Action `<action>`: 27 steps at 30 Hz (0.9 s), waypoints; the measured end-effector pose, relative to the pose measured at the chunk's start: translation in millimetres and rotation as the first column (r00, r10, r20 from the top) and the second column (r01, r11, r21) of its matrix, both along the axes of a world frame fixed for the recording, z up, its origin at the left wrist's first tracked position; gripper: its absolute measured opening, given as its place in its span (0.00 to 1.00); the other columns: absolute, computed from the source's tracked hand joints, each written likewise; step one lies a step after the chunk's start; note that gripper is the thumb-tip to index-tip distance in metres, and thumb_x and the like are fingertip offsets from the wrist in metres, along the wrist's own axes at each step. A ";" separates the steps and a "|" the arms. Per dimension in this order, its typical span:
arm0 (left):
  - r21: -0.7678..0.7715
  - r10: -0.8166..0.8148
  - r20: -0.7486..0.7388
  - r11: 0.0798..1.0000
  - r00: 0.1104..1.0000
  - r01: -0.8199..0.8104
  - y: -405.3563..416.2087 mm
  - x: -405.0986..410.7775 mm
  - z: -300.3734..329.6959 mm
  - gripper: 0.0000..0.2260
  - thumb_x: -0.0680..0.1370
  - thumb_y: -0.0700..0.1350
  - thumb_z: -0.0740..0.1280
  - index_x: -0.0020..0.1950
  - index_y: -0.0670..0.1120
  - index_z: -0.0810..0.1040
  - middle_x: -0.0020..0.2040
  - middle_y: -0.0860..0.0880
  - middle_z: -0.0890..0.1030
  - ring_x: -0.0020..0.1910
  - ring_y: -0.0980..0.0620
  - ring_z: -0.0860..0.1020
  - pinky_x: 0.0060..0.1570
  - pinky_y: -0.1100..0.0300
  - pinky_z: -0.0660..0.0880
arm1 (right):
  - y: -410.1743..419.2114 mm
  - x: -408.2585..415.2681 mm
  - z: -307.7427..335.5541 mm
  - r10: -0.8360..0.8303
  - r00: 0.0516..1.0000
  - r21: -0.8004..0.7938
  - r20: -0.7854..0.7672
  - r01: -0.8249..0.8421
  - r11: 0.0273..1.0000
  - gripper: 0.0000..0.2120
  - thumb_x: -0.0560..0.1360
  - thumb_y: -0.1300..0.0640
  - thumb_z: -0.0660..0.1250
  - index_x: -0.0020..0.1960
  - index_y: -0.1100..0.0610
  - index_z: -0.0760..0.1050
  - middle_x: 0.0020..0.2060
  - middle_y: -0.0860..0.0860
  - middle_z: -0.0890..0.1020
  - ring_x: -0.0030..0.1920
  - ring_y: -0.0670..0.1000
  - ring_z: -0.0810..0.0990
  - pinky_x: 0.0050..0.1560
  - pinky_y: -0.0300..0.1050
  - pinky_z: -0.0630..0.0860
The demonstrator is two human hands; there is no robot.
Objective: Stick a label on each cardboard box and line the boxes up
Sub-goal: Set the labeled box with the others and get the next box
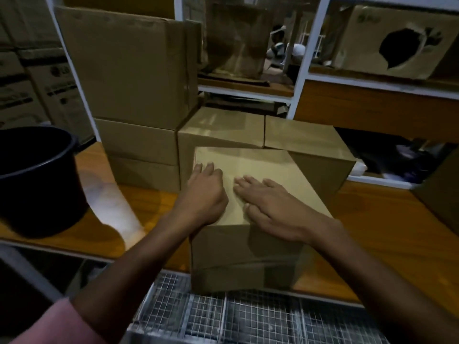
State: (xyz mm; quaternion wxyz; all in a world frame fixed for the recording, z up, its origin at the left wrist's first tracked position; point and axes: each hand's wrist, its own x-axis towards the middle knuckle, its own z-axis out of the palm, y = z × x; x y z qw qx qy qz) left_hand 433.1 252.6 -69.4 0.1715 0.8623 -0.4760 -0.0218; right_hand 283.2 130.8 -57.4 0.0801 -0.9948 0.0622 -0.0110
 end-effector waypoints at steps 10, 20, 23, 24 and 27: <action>0.024 0.010 -0.045 1.000 0.999 -0.008 -0.4 3.4 -4.0 0.22 0.84 0.44 0.51 0.79 0.41 0.61 0.82 0.41 0.53 0.81 0.40 0.47 0.77 0.41 0.55 | -9.4 13.8 -7.8 -0.203 0.971 -0.147 0.122 0.220 0.964 0.30 0.80 0.40 0.43 0.73 0.49 0.70 0.79 0.49 0.64 0.81 0.50 0.51 0.77 0.70 0.42; 0.031 -0.011 -0.026 0.999 1.000 0.011 0.1 5.7 -4.5 0.23 0.84 0.44 0.53 0.78 0.40 0.61 0.82 0.39 0.53 0.81 0.38 0.48 0.77 0.40 0.57 | -1.1 11.0 -3.5 -0.204 0.962 -0.009 0.180 0.209 0.978 0.23 0.82 0.44 0.50 0.66 0.52 0.75 0.75 0.52 0.71 0.79 0.52 0.62 0.76 0.63 0.53; 0.024 -0.025 -0.042 0.999 0.999 0.026 0.3 6.7 -5.2 0.22 0.84 0.44 0.53 0.78 0.40 0.61 0.82 0.39 0.53 0.81 0.38 0.47 0.76 0.40 0.56 | -3.2 9.1 -2.0 -0.122 0.983 0.050 0.140 0.116 0.992 0.21 0.84 0.46 0.52 0.73 0.49 0.71 0.78 0.48 0.66 0.79 0.46 0.59 0.75 0.63 0.56; 0.022 -0.033 -0.046 0.999 0.998 0.034 0.5 7.2 -5.1 0.22 0.84 0.44 0.53 0.78 0.40 0.61 0.82 0.40 0.53 0.81 0.38 0.47 0.76 0.40 0.56 | -3.7 11.4 -2.9 -0.156 0.983 0.024 0.099 0.154 0.988 0.23 0.83 0.44 0.50 0.75 0.48 0.67 0.79 0.46 0.63 0.80 0.46 0.56 0.76 0.67 0.54; 0.010 -0.041 -0.056 0.999 0.998 0.042 0.1 8.2 -5.6 0.22 0.84 0.44 0.53 0.78 0.40 0.61 0.82 0.40 0.53 0.81 0.38 0.47 0.76 0.40 0.56 | -0.8 21.2 -6.5 -0.381 0.923 -0.058 0.045 0.383 0.922 0.26 0.82 0.41 0.48 0.73 0.51 0.67 0.78 0.50 0.65 0.78 0.53 0.62 0.74 0.73 0.54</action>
